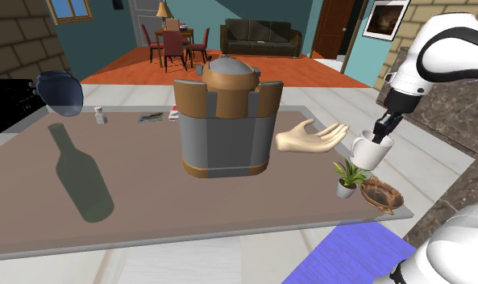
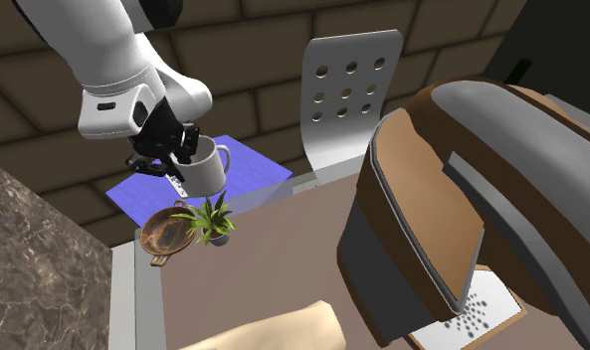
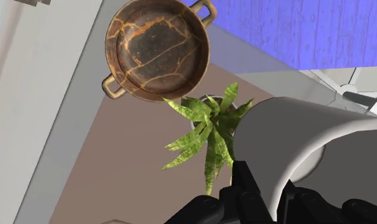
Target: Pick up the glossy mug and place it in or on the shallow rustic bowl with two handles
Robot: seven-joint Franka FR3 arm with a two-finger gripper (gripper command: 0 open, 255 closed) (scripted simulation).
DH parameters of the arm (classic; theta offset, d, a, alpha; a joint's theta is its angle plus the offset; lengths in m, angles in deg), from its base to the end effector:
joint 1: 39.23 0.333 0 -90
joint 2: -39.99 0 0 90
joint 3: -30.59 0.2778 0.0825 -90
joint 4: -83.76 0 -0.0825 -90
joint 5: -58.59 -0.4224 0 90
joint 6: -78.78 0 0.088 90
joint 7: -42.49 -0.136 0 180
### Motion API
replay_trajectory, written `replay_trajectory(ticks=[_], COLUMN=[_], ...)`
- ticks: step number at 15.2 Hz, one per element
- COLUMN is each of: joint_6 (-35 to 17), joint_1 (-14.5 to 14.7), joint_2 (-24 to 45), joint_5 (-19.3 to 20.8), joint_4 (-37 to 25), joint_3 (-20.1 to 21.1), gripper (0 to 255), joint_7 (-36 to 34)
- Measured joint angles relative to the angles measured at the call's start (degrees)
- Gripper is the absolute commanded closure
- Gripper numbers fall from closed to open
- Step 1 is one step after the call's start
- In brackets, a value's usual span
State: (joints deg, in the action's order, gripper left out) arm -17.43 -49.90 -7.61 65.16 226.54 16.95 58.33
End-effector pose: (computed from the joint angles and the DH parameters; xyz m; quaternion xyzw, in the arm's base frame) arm 0.3351 -0.1652 0.4816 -0.9991 0.0301 -0.0116 0.0283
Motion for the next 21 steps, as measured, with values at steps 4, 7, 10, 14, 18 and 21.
replay_trajectory(ticks=[4, 7, 10, 14, 18, 21], joint_6=[2.4, 4.0, 5.6, 3.8, 1.5, -0.5], joint_1=[-2.5, -3.6, -3.2, -2.7, -2.5, -2.3], joint_2=[-2.0, -2.8, -3.0, -3.3, -3.4, -3.4], joint_5=[3.7, 6.7, 9.8, 12.3, 13.9, 14.9], joint_4=[-0.6, -1.4, -3.1, -1.5, 1.6, 3.9], joint_3=[-4.5, -8.1, -12.1, -15.2, -16.7, -17.7], gripper=[255, 255, 255, 255, 255, 255], joint_7=[5.2, 9.3, 13.2, 13.8, 13.2, 12.8])
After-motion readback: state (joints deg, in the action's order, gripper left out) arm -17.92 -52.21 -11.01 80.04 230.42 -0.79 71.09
